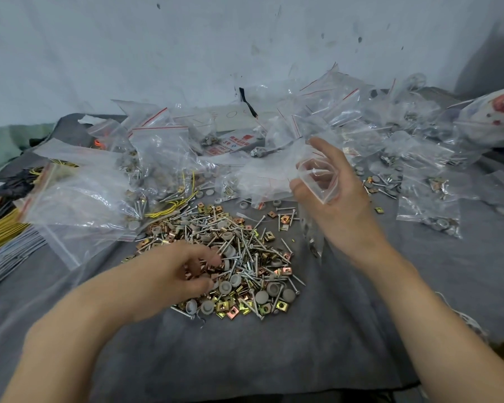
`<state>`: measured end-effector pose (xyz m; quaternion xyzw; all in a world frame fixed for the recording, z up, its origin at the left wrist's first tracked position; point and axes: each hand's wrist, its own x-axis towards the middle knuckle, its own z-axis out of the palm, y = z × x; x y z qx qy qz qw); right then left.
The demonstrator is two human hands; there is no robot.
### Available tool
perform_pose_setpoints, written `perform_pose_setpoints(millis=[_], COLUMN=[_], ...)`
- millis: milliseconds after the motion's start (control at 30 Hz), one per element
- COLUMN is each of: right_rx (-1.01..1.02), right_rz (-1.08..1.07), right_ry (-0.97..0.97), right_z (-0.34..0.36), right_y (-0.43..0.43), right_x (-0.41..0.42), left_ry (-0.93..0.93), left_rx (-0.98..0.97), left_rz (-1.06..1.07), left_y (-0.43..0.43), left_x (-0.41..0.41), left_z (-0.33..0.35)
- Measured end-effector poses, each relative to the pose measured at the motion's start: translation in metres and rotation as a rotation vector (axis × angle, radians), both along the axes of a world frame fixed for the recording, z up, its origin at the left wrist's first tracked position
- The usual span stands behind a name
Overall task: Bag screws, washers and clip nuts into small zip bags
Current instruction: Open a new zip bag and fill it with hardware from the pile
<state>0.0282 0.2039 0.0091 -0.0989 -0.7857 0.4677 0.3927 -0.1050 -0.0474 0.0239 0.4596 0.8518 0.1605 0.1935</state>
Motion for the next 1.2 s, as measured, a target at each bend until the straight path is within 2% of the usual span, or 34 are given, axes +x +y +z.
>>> perform_pose_setpoints(millis=[167, 400, 667, 900, 1200], right_rx=[0.017, 0.027, 0.014, 0.022, 0.047], right_rz=[-0.010, 0.000, 0.009, 0.007, 0.003], right_ry=[-0.010, -0.027, -0.018, -0.025, -0.020], right_z=[-0.001, -0.002, -0.003, -0.003, -0.008], right_y=[0.000, -0.002, -0.002, -0.003, -0.003], right_x=[-0.003, -0.006, -0.005, -0.003, -0.008], left_ry=[0.148, 0.254, 0.129, 0.237, 0.020], left_rx=[-0.081, -0.016, 0.150, 0.406, 0.798], left_rz=[-0.013, -0.043, 0.064, 0.104, 0.105], left_y=[0.008, 0.017, 0.020, 0.042, 0.092], left_x=[0.001, 0.000, 0.001, 0.001, 0.021], left_z=[-0.008, -0.015, -0.009, 0.004, 0.040])
